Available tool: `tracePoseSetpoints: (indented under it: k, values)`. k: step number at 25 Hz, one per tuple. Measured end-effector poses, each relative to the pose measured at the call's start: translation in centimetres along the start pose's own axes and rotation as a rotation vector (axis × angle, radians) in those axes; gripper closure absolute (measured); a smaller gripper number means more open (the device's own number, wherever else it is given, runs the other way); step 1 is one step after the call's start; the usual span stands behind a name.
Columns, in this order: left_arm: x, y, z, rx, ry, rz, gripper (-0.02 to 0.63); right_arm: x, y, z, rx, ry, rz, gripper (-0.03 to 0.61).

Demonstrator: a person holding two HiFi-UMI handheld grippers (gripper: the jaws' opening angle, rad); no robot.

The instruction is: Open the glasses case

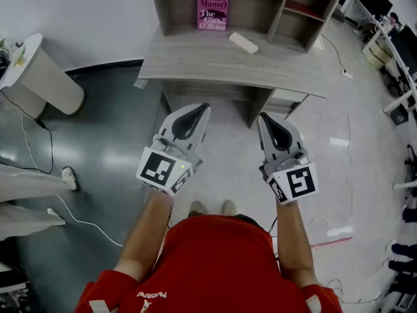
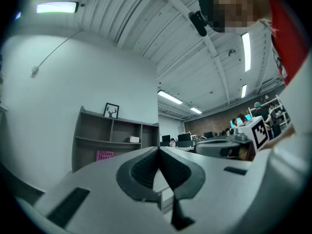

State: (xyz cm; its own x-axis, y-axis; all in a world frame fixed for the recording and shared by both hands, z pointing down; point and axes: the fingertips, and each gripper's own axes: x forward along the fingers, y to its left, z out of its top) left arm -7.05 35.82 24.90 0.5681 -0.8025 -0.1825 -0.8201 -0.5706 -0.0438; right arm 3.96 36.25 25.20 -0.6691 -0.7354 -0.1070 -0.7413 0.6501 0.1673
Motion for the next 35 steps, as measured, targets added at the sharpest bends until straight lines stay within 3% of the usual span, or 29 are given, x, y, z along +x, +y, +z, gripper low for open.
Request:
tracePoseSetpoints:
  k: [9,25,35]
  values:
    - [-0.4,1.9,1.0,-0.020,0.019,0.017,0.604,1.8,1.1,-0.1,0.017,0.000,0.018,0.574]
    - [-3.4,7.4,-0.3,-0.047,0.011,-0.012,0.604,4.9,4.0,-0.3,0.009,-0.007,-0.065,0.574]
    - [-0.6,10.6,-2.1,-0.054,0.024,-0.009,0.604,8.3,1.5,-2.7,0.004,0.018,-0.077,0.574]
